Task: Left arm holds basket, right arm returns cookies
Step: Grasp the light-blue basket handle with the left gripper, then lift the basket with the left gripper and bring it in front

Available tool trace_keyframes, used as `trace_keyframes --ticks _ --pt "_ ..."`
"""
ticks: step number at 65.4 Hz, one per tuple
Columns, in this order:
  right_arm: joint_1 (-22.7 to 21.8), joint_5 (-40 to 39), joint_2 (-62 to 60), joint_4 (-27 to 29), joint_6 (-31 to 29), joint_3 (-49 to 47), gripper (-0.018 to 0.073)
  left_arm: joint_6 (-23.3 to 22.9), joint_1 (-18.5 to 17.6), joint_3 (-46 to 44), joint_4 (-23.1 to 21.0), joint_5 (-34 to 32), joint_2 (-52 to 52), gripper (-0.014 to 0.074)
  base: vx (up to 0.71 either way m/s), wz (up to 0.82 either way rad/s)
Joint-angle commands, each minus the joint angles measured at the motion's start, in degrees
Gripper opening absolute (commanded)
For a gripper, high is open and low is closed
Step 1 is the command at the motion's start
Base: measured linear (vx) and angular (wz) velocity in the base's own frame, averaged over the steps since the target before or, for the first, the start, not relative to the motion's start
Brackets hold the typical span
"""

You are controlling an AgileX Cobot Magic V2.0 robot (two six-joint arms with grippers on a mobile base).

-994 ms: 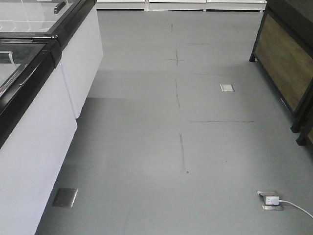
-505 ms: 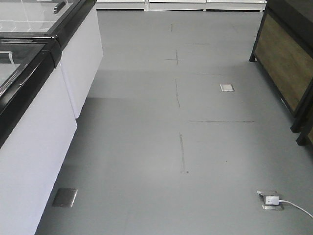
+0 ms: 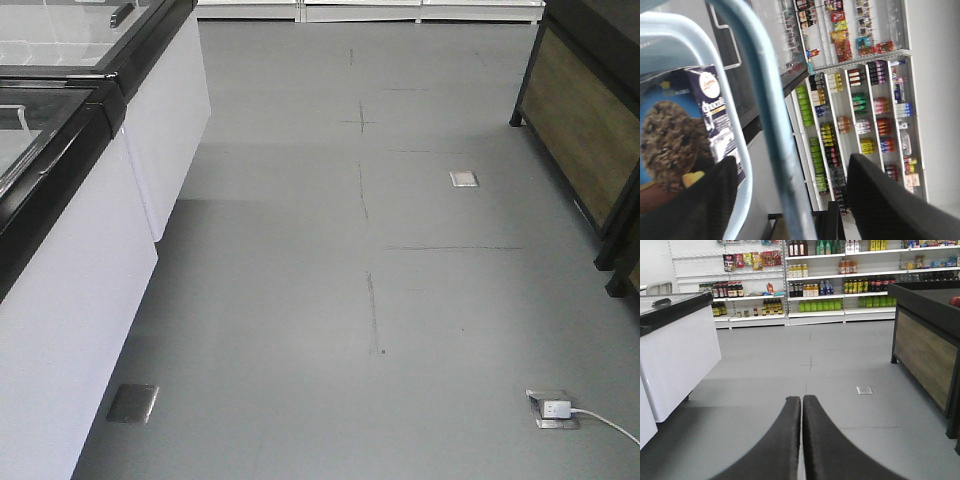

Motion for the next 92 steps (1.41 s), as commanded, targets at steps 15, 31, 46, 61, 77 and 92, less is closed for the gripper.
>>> trace_keyframes --ticks 15,31,46,61,77,92 --pt "-0.11 -4.42 -0.57 -0.60 -0.11 -0.04 -0.0009 2.42 -2.87 -6.17 -7.28 0.46 1.16 0.0332 0.00 0.00" --pt "-0.11 -4.42 -0.57 -0.60 -0.11 -0.04 -0.0009 3.17 -2.81 -6.17 -9.33 -5.40 -1.89 -0.0008 0.00 0.00" --pt "-0.11 -4.42 -0.57 -0.60 -0.11 -0.04 -0.0009 3.32 -2.93 -7.23 -9.33 -5.00 -4.56 -0.0008 0.00 0.00" --pt "-0.11 -4.42 -0.57 -0.60 -0.11 -0.04 -0.0009 1.30 -7.45 -10.75 -9.33 -0.78 -4.44 -0.0008 0.00 0.00" --pt "-0.11 -4.42 -0.57 -0.60 -0.11 -0.04 -0.0009 2.73 -21.76 -11.51 -9.20 -1.03 -4.44 -0.0008 0.00 0.00" --pt "-0.11 -4.42 -0.57 -0.60 -0.11 -0.04 -0.0009 3.84 -37.23 -11.51 -9.18 -0.22 -3.78 -0.0008 0.00 0.00"
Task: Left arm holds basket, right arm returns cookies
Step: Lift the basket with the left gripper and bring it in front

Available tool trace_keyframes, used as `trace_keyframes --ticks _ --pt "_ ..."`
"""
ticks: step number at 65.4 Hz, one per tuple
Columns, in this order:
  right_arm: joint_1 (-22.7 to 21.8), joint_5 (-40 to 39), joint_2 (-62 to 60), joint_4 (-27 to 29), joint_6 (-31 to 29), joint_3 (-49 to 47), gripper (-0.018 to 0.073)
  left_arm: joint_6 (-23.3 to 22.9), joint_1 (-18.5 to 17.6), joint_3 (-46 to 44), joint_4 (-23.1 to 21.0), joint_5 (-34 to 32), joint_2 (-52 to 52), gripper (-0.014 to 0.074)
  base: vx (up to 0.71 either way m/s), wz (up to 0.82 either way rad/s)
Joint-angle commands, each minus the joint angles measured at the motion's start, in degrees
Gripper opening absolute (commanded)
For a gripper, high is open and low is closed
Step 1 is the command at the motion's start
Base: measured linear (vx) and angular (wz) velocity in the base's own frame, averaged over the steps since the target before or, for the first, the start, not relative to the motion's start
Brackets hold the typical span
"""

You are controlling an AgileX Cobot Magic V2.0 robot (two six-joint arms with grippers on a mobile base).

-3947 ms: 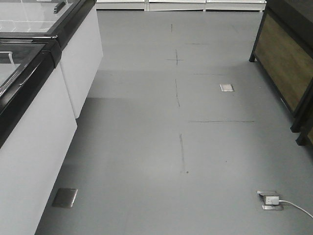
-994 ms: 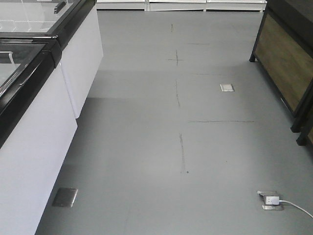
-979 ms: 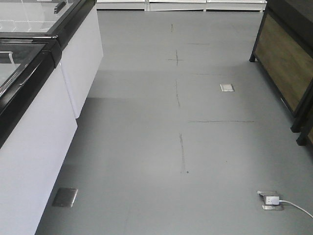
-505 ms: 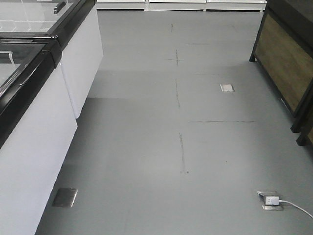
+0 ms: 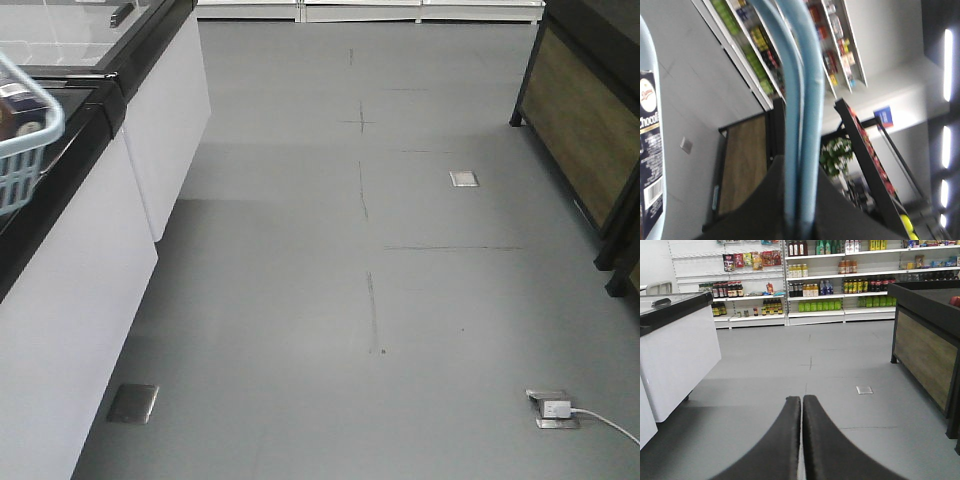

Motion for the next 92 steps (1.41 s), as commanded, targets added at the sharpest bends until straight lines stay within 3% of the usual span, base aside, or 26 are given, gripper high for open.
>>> trace_keyframes --ticks 1,13,30,53,63,92 --pt "-0.11 -4.42 -0.57 -0.60 -0.11 -0.04 -0.0009 1.01 -6.86 -2.41 -4.59 2.98 -2.43 -0.0008 0.00 0.00" --pt "-0.11 -4.42 -0.57 -0.60 -0.11 -0.04 -0.0009 1.84 -17.22 -1.05 -4.01 8.06 -0.91 -0.0008 0.00 0.00" --pt "-0.11 -4.40 -0.57 -0.60 -0.11 -0.04 -0.0009 10.36 -31.71 9.39 -4.84 9.45 -0.96 -0.0008 0.00 0.00" --pt "-0.11 -4.40 -0.57 -0.60 -0.11 -0.04 -0.0009 22.69 -48.09 24.59 -4.84 6.03 -0.90 -0.0008 0.00 0.00" --pt "-0.11 -4.40 -0.57 -0.60 -0.11 -0.04 -0.0009 23.05 -51.31 30.10 -4.84 2.44 -0.90 -0.0008 0.00 0.00" --pt "-0.11 -4.40 -0.57 -0.60 -0.11 -0.04 -0.0009 23.62 -56.82 33.42 -4.84 4.36 4.67 -0.0008 0.00 0.00"
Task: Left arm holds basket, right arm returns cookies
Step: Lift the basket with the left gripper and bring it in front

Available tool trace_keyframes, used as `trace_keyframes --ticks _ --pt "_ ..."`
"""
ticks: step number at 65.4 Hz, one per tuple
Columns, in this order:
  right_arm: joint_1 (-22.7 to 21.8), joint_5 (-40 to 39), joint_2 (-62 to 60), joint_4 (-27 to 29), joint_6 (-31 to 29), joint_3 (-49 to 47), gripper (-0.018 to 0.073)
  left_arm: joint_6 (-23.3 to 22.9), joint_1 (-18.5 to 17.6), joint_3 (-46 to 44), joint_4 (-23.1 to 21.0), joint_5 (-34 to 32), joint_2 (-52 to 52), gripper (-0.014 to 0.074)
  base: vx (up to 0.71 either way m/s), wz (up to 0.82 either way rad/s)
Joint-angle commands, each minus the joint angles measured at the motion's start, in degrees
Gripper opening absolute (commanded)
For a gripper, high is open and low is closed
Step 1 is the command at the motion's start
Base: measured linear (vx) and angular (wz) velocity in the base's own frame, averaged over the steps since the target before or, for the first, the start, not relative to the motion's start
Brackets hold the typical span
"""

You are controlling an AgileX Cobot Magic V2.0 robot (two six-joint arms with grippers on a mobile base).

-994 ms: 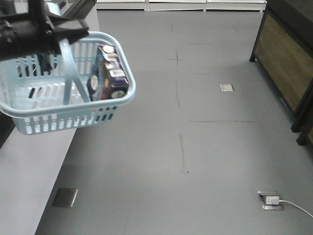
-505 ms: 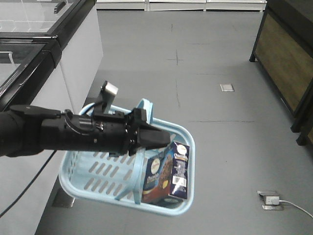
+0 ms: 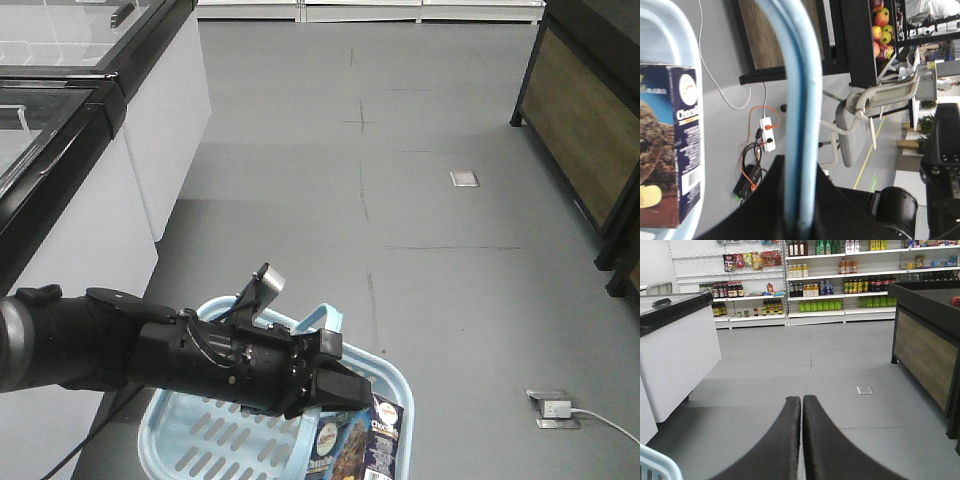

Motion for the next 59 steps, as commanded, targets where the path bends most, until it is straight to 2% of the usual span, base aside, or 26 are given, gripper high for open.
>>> trace_keyframes --ticks 1,25,59 --pt "-0.11 -4.40 -0.57 -0.60 -0.11 -0.04 -0.0009 0.96 -0.66 -1.32 -3.80 3.91 -2.09 -0.0008 0.00 0.00" --pt "-0.11 -4.40 -0.57 -0.60 -0.11 -0.04 -0.0009 0.96 -0.66 -1.32 -2.68 0.70 -1.96 -0.0007 0.00 0.00" --pt "-0.11 -4.40 -0.57 -0.60 -0.11 -0.04 -0.0009 0.96 -0.66 -0.98 -1.94 0.74 -1.96 -0.0007 0.00 0.00"
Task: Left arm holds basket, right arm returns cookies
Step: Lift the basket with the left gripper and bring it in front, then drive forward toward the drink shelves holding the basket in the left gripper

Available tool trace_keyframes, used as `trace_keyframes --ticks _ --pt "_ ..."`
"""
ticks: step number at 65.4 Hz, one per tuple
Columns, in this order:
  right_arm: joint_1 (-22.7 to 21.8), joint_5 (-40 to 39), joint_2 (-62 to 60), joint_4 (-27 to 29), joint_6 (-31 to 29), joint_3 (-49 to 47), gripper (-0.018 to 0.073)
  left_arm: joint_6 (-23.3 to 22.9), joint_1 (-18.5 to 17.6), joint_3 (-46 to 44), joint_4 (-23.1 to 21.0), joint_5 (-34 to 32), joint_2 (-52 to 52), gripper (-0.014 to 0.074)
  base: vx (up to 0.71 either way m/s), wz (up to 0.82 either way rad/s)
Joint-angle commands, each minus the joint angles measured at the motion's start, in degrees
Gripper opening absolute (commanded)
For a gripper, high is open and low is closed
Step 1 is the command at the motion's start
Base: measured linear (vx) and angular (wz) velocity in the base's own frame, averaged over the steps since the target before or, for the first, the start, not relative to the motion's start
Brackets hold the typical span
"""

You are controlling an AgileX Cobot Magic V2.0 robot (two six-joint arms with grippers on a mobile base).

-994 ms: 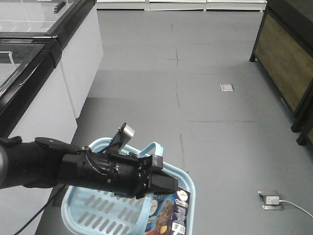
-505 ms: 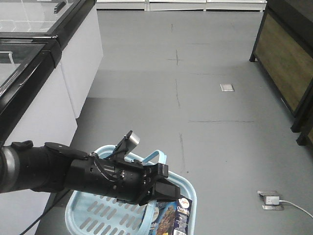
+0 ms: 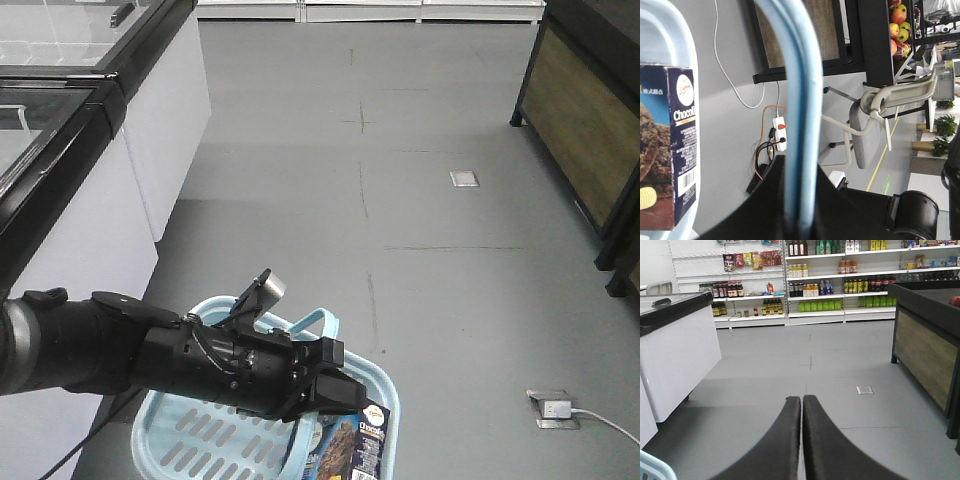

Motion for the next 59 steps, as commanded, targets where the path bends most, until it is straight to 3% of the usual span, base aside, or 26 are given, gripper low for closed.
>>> trace_keyframes --ticks 1,59 --pt "-0.11 -4.40 -0.57 -0.60 -0.11 -0.04 -0.0009 0.63 -0.26 -1.19 -2.84 3.25 -2.50 -0.0007 0.00 0.00" --pt "-0.11 -4.40 -0.57 -0.60 -0.11 -0.04 -0.0009 0.63 -0.26 -1.19 -2.83 3.25 -2.50 -0.0006 0.02 -0.03"
